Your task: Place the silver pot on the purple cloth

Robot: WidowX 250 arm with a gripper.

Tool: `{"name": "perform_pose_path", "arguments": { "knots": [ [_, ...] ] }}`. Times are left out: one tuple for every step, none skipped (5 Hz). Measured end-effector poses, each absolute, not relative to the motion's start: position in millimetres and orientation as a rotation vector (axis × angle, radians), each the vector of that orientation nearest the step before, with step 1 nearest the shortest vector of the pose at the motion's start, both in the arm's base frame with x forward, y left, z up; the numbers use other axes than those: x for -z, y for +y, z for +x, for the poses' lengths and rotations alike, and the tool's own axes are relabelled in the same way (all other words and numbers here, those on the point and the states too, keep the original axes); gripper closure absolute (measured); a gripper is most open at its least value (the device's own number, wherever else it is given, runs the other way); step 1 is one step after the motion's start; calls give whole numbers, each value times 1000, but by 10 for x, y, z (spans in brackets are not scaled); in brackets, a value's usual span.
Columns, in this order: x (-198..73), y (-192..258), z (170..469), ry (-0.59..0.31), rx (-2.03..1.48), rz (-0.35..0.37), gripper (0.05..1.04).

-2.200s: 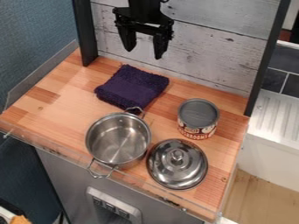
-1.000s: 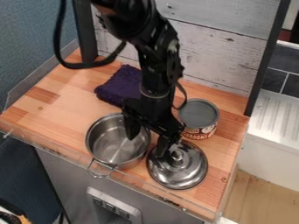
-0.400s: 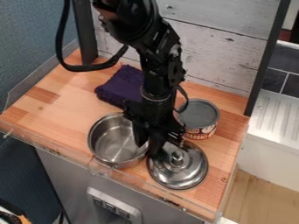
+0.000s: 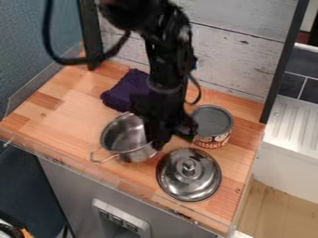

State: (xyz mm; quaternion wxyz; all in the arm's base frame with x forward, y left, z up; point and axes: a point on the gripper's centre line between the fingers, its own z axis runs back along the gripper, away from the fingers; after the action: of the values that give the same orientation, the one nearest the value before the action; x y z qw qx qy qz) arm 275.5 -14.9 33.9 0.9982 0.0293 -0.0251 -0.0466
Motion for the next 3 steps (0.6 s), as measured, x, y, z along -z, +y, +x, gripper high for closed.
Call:
{"name": "perform_pose_path", "arguments": {
  "knots": [
    [-752, -221, 2875, -114, 7, 63, 1017],
    [-883, -143, 3120, -146, -74, 51, 1017],
    [-658, 72, 3395, -116, -133, 78, 1017]
  ]
}}
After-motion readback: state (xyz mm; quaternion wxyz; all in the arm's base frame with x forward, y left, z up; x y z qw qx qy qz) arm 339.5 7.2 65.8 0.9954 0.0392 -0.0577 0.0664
